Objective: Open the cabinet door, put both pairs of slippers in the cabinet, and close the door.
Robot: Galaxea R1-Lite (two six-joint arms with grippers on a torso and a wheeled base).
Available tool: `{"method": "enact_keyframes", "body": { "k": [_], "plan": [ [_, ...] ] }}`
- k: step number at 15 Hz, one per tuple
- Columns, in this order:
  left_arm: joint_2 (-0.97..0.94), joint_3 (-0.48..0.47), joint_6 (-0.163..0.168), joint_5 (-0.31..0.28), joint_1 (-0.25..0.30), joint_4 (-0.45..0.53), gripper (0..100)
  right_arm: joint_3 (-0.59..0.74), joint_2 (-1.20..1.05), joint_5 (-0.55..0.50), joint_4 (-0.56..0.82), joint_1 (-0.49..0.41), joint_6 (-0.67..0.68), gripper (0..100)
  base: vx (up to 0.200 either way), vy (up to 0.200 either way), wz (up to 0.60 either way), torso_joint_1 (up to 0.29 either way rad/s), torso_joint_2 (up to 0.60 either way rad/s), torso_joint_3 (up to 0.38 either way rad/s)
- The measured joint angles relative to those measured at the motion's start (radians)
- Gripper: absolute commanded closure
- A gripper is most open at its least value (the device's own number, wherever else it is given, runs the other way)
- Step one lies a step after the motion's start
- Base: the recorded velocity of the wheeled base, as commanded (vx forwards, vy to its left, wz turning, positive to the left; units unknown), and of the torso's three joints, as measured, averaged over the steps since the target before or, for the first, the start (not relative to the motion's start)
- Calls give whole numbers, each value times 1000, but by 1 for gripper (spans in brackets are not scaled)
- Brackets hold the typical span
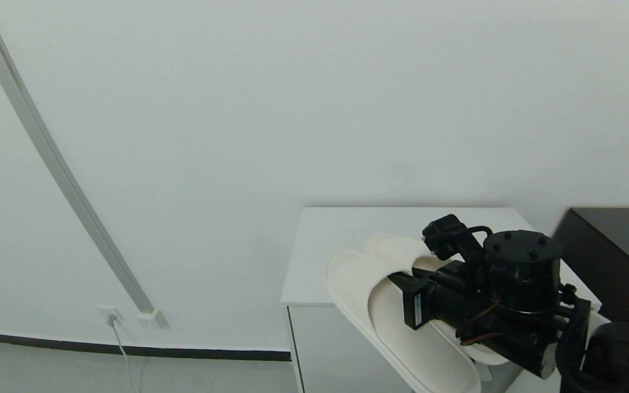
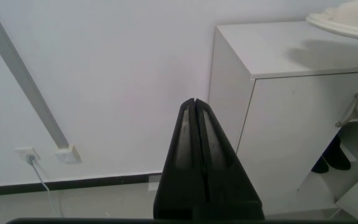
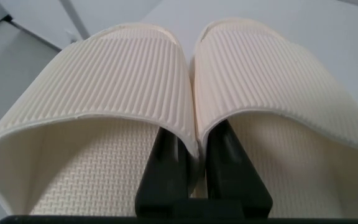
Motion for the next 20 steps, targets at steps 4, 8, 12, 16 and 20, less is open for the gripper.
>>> {"method": "enact_keyframes", "body": {
  "k": [4, 8, 12, 16, 20],
  "plan": [
    [0, 0, 0, 0, 1, 0, 100, 28, -32, 0, 0, 32, -3, 100, 0, 0, 0, 0, 0, 0],
    [0, 0, -1, 0, 1, 0, 100, 33, -35, -3, -1, 39, -3, 100, -150, 0, 0, 5, 3, 2],
    [0, 0, -3, 0, 0, 0, 100, 39, -33, -4, -3, 43, -3, 100, -200, 0, 0, 4, -2, 10],
    [0, 0, -3, 0, 1, 0, 100, 40, -27, -9, -4, 41, -3, 100, -100, 0, 0, 2, 2, -2],
    [0, 0, -3, 0, 1, 0, 100, 43, -22, -7, -4, 39, -3, 100, 0, 0, 0, 0, 0, 0]
  ]
}}
